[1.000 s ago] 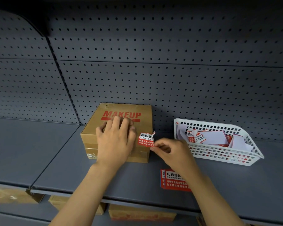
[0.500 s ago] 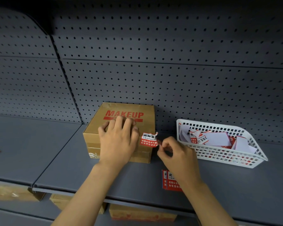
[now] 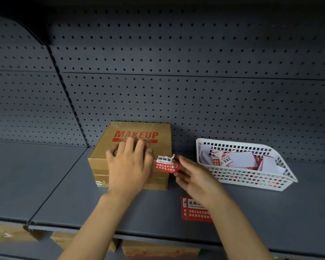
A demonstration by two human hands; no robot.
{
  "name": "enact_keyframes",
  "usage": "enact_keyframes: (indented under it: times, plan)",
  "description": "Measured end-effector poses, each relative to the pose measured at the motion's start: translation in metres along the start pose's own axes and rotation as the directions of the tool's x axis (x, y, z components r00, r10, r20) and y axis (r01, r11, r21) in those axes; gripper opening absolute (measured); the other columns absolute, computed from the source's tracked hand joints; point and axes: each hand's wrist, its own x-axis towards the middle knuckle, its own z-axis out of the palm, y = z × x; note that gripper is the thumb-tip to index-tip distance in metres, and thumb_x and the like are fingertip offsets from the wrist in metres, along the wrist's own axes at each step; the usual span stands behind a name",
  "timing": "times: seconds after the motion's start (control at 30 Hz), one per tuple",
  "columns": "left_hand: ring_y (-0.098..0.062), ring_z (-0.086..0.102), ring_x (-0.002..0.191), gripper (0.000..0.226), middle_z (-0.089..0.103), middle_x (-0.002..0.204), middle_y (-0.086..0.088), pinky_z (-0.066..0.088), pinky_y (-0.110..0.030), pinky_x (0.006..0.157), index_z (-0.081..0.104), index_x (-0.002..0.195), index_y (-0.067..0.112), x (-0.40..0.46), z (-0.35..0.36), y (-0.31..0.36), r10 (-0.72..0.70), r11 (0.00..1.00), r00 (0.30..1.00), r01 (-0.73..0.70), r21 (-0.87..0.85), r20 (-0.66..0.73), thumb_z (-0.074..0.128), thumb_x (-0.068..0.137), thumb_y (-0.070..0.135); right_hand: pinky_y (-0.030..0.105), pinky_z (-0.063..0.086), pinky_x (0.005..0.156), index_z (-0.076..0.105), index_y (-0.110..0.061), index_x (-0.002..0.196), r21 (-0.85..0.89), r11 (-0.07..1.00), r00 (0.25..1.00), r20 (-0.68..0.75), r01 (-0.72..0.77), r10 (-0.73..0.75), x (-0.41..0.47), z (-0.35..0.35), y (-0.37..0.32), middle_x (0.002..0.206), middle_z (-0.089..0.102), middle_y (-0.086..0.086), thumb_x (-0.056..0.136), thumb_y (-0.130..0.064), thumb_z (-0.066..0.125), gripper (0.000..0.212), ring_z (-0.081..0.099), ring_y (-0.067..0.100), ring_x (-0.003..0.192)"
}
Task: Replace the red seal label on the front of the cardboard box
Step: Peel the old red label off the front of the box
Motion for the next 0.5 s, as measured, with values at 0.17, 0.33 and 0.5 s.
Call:
enact_keyframes:
  times: [0.17, 0.33, 0.5]
  plan:
    - [-0.023, 0.057, 0.088, 0.023, 0.057, 0.098, 0.002, 0.037, -0.045, 0.087, 0.057, 0.099, 0.023, 0.001, 0.001, 0.0, -0.004, 1.0, 1.0, 0.004, -0.002, -0.008, 0.039, 0.099, 0.038, 0.029, 0.054, 0.075, 0.077, -0.01, 0.099, -0.169, 0.985, 0.998, -0.049, 0.026, -0.035, 0.003, 0.004, -0.001, 0.088, 0.076, 0.01, 0.092, -0.009, 0.067, 0.012, 0.065, 0.02, 0.083]
    - [-0.023, 0.057, 0.087, 0.023, 0.058, 0.096, 0.002, 0.037, -0.045, 0.087, 0.058, 0.099, 0.023, 0.0, 0.001, 0.0, -0.009, 1.0, 1.0, 0.009, -0.007, -0.016, 0.039, 0.098, 0.038, 0.031, 0.058, 0.076, 0.074, -0.008, 0.097, -0.3, 0.952, 0.994, -0.07, 0.064, -0.089, 0.009, 0.008, 0.001, 0.099, 0.075, 0.015, 0.092, -0.017, 0.066, 0.013, 0.067, 0.023, 0.088]
    - [-0.023, 0.058, 0.089, 0.025, 0.058, 0.098, 0.002, 0.038, -0.045, 0.088, 0.058, 0.1, 0.024, 0.0, 0.0, 0.0, -0.008, 1.0, 1.0, 0.008, -0.014, 0.003, 0.038, 0.099, 0.039, 0.03, 0.056, 0.074, 0.071, -0.004, 0.098, -0.219, 0.97, 0.985, -0.119, 0.1, -0.129, 0.01, 0.007, 0.004, 0.097, 0.077, 0.014, 0.092, -0.015, 0.061, 0.016, 0.07, 0.021, 0.089]
